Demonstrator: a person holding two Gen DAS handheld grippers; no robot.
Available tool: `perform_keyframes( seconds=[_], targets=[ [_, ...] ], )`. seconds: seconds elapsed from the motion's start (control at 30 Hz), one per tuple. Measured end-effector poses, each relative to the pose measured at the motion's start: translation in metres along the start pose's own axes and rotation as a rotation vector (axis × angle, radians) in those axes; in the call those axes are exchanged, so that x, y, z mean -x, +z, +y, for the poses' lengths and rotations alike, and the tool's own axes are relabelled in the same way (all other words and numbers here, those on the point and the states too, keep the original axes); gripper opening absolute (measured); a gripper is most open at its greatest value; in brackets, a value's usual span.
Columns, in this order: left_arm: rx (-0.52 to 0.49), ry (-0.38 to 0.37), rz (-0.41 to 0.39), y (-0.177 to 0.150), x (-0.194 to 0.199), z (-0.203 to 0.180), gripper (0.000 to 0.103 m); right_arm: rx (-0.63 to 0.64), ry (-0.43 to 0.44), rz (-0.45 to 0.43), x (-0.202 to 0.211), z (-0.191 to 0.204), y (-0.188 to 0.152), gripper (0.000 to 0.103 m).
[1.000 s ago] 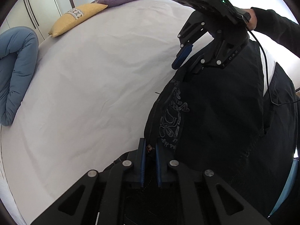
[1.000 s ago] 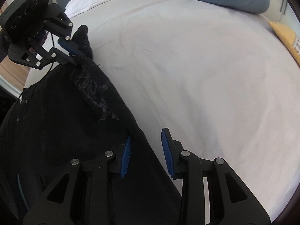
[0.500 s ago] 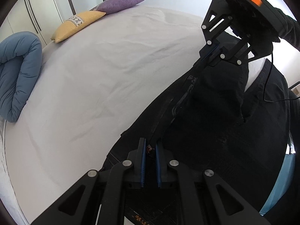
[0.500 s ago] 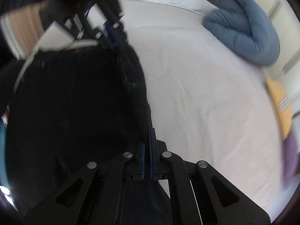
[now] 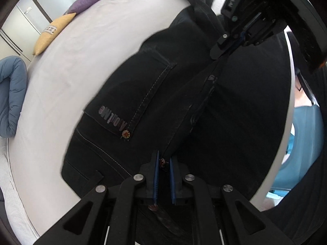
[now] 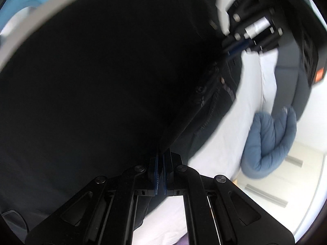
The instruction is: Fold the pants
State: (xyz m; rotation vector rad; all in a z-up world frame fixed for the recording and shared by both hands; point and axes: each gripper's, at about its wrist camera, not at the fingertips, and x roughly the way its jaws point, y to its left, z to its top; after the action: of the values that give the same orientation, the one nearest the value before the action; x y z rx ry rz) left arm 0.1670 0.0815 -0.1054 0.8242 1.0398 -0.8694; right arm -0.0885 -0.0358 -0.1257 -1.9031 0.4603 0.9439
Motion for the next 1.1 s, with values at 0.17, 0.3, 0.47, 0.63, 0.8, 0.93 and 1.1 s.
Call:
perform_keyframes(
  seconds=[0.17, 0.3, 0.47, 0.63, 0.8, 0.93, 1.1],
  targets=[
    [-0.035, 0.012, -0.001, -0.016, 0.005, -0.022, 0.009, 0.016, 0.030, 0.003, 0.011, 0.011, 0.031, 0.002],
    [-0.089, 0.028, 0.022, -0.027, 0.002, -0.037, 0.009, 0.001, 0.050, 0.000, 0.018, 0.013, 0.044, 0.002],
    [-0.106, 0.025, 0.015, -0.035, 0.004, -0.043, 0.009, -0.005, 0.061, 0.005, 0.023, 0.028, 0.051, 0.002],
    [-0.116, 0.027, 0.019, -0.035, 0.005, -0.045, 0.009, -0.045, 0.067, 0.017, 0.012, 0.016, 0.056, 0.002],
    [-0.105, 0.021, 0.022, -0.028, 0.001, -0.042, 0.009, -0.074, 0.078, 0.025, -0.001, 0.005, 0.062, 0.002],
    [-0.102, 0.022, 0.025, -0.025, 0.000, -0.045, 0.009, -0.085, 0.081, 0.038, -0.012, 0.000, 0.065, 0.002],
    [-0.080, 0.024, 0.015, -0.033, 0.001, -0.039, 0.009, -0.124, 0.085, 0.042, -0.017, 0.001, 0.067, 0.002]
  ],
)
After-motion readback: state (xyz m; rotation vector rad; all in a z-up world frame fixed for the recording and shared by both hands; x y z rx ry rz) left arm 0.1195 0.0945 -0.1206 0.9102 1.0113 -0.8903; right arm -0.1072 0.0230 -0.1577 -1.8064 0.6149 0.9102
